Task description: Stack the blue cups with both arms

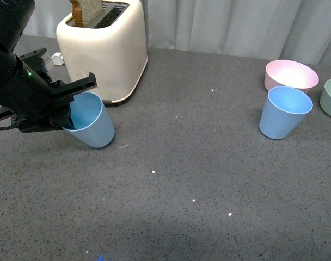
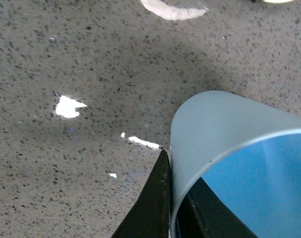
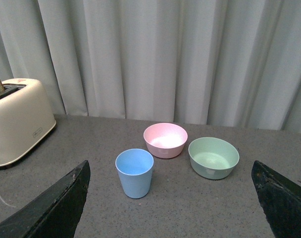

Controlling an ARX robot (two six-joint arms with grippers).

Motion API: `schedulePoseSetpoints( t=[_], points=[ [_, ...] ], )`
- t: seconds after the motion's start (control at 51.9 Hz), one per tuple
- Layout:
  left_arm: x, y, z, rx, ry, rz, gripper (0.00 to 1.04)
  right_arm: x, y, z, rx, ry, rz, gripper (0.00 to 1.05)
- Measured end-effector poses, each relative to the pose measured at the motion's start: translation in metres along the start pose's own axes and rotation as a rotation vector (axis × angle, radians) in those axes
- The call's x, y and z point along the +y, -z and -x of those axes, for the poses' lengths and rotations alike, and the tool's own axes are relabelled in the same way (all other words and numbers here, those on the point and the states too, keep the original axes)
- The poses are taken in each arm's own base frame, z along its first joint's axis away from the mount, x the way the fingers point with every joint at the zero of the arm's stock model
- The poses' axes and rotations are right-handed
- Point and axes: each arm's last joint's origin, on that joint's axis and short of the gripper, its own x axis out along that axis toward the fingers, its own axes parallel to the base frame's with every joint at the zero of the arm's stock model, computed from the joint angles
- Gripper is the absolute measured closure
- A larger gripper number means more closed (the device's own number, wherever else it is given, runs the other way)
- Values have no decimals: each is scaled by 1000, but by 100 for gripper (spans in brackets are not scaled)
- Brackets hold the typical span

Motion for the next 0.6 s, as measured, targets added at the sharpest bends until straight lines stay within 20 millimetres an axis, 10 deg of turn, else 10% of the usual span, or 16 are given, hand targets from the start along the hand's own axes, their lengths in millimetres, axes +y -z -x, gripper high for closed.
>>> schedulePoseSetpoints(
  t=[0.327, 0.597],
  points=[
    [-75, -1, 8, -7, 76, -122, 101, 0, 0, 0, 0, 0, 0, 10],
    [-123, 15, -21, 70, 69, -186, 101, 0, 0, 0, 0, 0, 0, 10]
  ],
)
